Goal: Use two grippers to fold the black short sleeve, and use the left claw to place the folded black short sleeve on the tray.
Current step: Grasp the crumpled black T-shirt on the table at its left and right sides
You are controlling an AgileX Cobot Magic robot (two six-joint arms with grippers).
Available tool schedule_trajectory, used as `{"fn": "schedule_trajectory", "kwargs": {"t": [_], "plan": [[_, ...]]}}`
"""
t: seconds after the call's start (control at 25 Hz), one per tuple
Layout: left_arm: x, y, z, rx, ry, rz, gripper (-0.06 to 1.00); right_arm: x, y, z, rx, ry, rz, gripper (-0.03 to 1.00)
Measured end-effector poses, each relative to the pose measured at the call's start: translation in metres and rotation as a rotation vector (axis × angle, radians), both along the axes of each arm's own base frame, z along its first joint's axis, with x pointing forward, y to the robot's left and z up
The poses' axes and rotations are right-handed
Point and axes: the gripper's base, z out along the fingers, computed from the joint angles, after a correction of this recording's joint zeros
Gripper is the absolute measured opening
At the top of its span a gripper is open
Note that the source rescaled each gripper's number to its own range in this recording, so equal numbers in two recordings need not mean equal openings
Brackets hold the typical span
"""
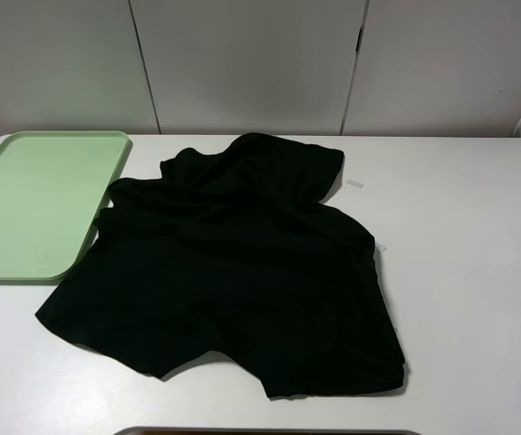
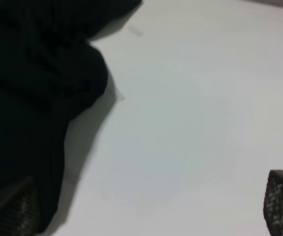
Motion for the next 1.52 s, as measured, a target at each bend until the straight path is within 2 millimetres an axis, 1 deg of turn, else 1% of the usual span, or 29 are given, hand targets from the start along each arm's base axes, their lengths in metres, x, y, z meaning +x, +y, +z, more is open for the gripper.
{"fn": "schedule_trajectory", "kwargs": {"t": [0.12,0.16,0.2,0.24,0.28,0.32,0.4,0.48,0.56,0.6,0.68,0.72,0.84,0.92,0.96,1.0,1.04,1.16,1.28,1.36,1.44,1.48,1.52], "plan": [[0.021,-0.01,0.017,-0.005,0.033,-0.118,1.0,0.021,0.008,0.015,-0.046,0.027,0.059,1.0],[0.021,-0.01,0.017,-0.005,0.033,-0.118,1.0,0.03,0.011,0.019,-0.064,0.043,0.076,1.0],[0.03,-0.012,0.021,0.001,0.053,-0.154,1.0,0.038,0.013,0.023,-0.074,0.054,0.085,1.0],[0.047,-0.018,0.029,-0.013,0.085,-0.214,1.0,0.038,0.013,0.023,-0.074,0.054,0.085,1.0],[0.058,-0.021,0.033,-0.025,0.105,-0.244,1.0,0.056,0.018,0.032,-0.091,0.072,0.096,1.0],[0.067,-0.023,0.035,-0.033,0.12,-0.267,0.99,0.065,0.02,0.035,-0.102,0.083,0.103,1.0],[0.089,-0.027,0.037,-0.035,0.157,-0.313,0.99,0.084,0.025,0.037,-0.134,0.116,0.124,1.0],[0.113,-0.03,0.037,-0.012,0.191,-0.361,0.99,0.104,0.03,0.035,-0.172,0.158,0.153,1.0],[0.134,-0.031,0.033,0.016,0.224,-0.403,0.99,0.123,0.037,0.028,-0.207,0.199,0.191,1.0],[0.144,-0.032,0.029,0.023,0.249,-0.416,0.99,0.134,0.043,0.021,-0.231,0.226,0.223,1.0],[0.163,-0.033,0.022,0.034,0.292,-0.438,0.99,0.148,0.053,0.007,-0.273,0.267,0.285,1.0],[0.174,-0.033,0.018,0.038,0.312,-0.447,0.99,0.155,0.058,0.0,-0.294,0.289,0.315,1.0],[0.197,-0.034,0.005,0.047,0.363,-0.467,0.98,0.178,0.081,-0.028,-0.36,0.343,0.427,1.0],[0.209,-0.035,-0.002,0.054,0.383,-0.48,0.98,0.188,0.092,-0.042,-0.394,0.339,0.48,1.0],[0.215,-0.035,-0.006,0.058,0.39,-0.484,0.98,0.188,0.092,-0.042,-0.394,0.339,0.48,1.0],[0.215,-0.035,-0.006,0.058,0.39,-0.484,0.98,0.192,0.099,-0.051,-0.411,0.344,0.51,1.0],[0.225,-0.035,-0.012,0.075,0.391,-0.497,0.98,0.196,0.104,-0.058,-0.426,0.343,0.537,1.0],[0.235,-0.033,-0.022,0.131,0.395,-0.522,0.98,0.209,0.117,-0.083,-0.473,0.343,0.602,1.0],[0.239,-0.028,-0.028,0.231,0.374,-0.559,0.98,0.218,0.123,-0.102,-0.485,0.354,0.613,1.0],[0.24,-0.027,-0.028,0.254,0.361,-0.563,0.98,0.225,0.126,-0.113,-0.486,0.347,0.615,1.0],[0.243,-0.025,-0.029,0.291,0.327,-0.562,0.98,0.227,0.127,-0.12,-0.488,0.356,0.617,1.0],[0.247,-0.024,-0.028,0.318,0.282,-0.544,0.97,0.227,0.127,-0.12,-0.488,0.356,0.617,1.0],[0.247,-0.024,-0.028,0.318,0.282,-0.544,0.97,0.228,0.128,-0.127,-0.492,0.379,0.621,1.0]]}}
